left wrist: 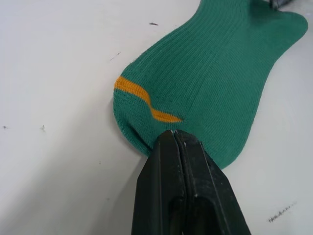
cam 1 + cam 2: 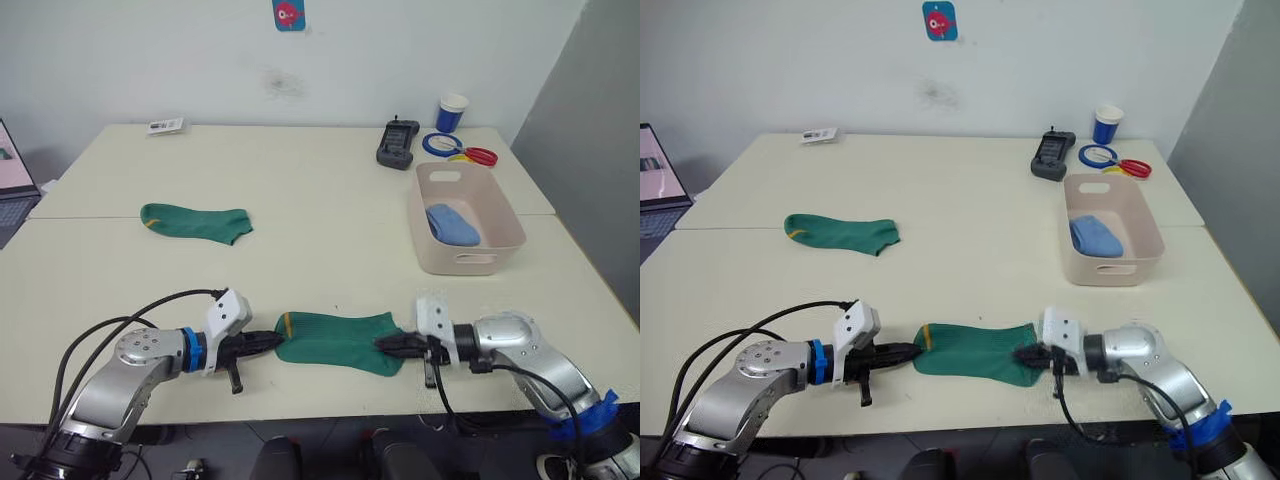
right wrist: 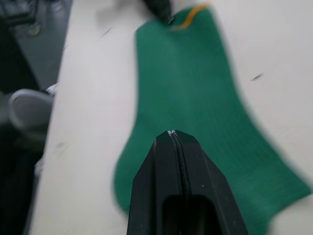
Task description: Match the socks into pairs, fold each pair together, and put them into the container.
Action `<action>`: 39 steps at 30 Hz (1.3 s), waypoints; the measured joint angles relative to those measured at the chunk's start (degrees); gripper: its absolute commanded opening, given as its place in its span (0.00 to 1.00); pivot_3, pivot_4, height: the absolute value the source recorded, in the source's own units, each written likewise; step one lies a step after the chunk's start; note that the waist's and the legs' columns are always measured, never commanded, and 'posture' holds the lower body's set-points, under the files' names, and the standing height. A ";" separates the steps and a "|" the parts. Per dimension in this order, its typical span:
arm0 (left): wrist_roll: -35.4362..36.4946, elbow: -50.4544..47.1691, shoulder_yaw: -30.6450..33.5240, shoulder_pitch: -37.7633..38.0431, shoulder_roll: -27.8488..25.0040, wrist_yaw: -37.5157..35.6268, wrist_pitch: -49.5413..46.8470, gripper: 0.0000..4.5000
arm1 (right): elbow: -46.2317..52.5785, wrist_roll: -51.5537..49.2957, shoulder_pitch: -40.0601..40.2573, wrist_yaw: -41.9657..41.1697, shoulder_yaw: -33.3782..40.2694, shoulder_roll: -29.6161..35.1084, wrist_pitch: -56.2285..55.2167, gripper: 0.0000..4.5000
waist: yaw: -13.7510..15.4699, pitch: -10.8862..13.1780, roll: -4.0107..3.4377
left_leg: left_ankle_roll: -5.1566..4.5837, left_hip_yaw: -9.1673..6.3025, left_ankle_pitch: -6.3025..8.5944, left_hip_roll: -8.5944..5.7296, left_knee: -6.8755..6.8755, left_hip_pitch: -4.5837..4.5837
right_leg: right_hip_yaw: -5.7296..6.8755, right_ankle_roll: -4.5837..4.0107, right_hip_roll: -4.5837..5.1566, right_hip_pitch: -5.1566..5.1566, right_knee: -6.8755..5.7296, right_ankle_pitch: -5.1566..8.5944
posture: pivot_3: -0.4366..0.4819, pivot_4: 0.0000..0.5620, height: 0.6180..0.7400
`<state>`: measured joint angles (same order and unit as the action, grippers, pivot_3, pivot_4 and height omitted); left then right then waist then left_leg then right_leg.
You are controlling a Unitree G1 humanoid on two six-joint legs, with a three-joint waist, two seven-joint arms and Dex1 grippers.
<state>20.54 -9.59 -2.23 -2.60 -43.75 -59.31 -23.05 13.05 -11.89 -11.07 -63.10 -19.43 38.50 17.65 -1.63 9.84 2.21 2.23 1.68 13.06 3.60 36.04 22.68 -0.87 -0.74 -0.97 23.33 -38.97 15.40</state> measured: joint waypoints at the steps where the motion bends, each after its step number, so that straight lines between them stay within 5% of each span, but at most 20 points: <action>1: -0.37 0.02 0.03 0.16 -0.01 0.01 0.22 0.00 | 0.01 0.51 0.82 -0.29 -0.28 0.73 -0.89 0.00 | 0.01 0.00 0.00 | 0.00 0.01 0.00 -0.01 0.00 -0.01 | -0.01 0.00 0.00 0.00 0.00 0.00 | 0.48 0.27 1.00; 10: -0.20 -0.36 1.56 2.26 -0.91 0.02 0.69 0.00 | -0.14 0.89 2.68 -1.52 1.94 3.99 -4.42 0.00 | -0.10 -0.05 0.01 | 0.00 0.03 0.00 0.01 -0.01 -0.13 | -0.02 -0.01 0.00 -0.08 -0.01 0.01 | 0.48 0.27 1.00; 15: 3.41 -1.35 4.31 3.76 0.23 1.43 -3.81 0.00 | 0.06 -4.93 1.22 0.75 6.14 1.66 4.41 0.00 | -0.10 -0.02 0.00 | 0.00 0.01 0.00 0.03 0.00 -0.09 | -0.02 -0.01 0.00 -0.05 -0.03 0.00 | 0.48 0.27 1.00; 17: 7.13 -2.54 6.75 3.73 2.40 3.20 -7.00 0.00 | 2.78 -10.86 -0.78 2.70 9.18 -0.40 11.97 0.09 | -0.08 0.01 0.03 | 0.00 -0.03 0.00 0.07 0.00 -0.02 | 0.02 -0.01 0.00 -0.02 -0.04 0.00 | 0.48 0.27 1.00; 20: 11.90 -4.80 11.81 3.03 4.00 6.72 -10.56 0.14 | 5.62 -14.31 -4.62 5.88 11.99 -1.99 16.11 0.30 | -0.08 0.01 0.04 | 0.00 -0.07 0.00 0.04 0.01 0.01 | 0.04 0.00 0.00 -0.01 -0.03 0.00 | 0.48 0.27 1.00; 29: 14.28 -5.80 26.95 9.94 12.70 20.79 -8.71 0.78 | 5.43 -11.10 -11.57 21.03 13.43 -12.93 16.05 1.00 | -0.05 0.01 0.04 | 0.00 -0.04 0.00 0.07 0.00 0.11 | 0.00 -0.01 0.07 0.05 0.00 0.00 | 0.48 0.27 1.00; 32: 13.01 -6.59 28.76 13.33 14.92 23.94 -5.95 0.99 | 4.42 -8.80 -11.34 22.18 12.27 -13.56 14.10 1.00 | 0.03 0.01 0.05 | 0.00 -0.02 0.00 0.06 0.01 0.11 | -0.02 0.00 0.14 0.05 0.00 0.00 | 0.48 0.27 1.00; 39: 7.10 -5.27 26.89 10.48 17.43 29.59 -0.26 0.99 | 3.01 -4.93 -11.30 23.14 8.79 -14.74 11.67 1.00 | 0.24 0.00 0.06 | 0.00 -0.07 0.00 -0.02 0.01 0.08 | 0.09 -0.01 0.03 0.05 -0.05 -0.01 | 0.48 0.27 1.00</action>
<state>27.64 -14.86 24.66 7.88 -26.32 -29.72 -23.31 16.06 -16.81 -22.38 -39.96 -10.64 23.76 29.33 -1.39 9.85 2.27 2.23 1.60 13.06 3.58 36.04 22.77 -0.79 -0.76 -0.94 23.38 -39.02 15.39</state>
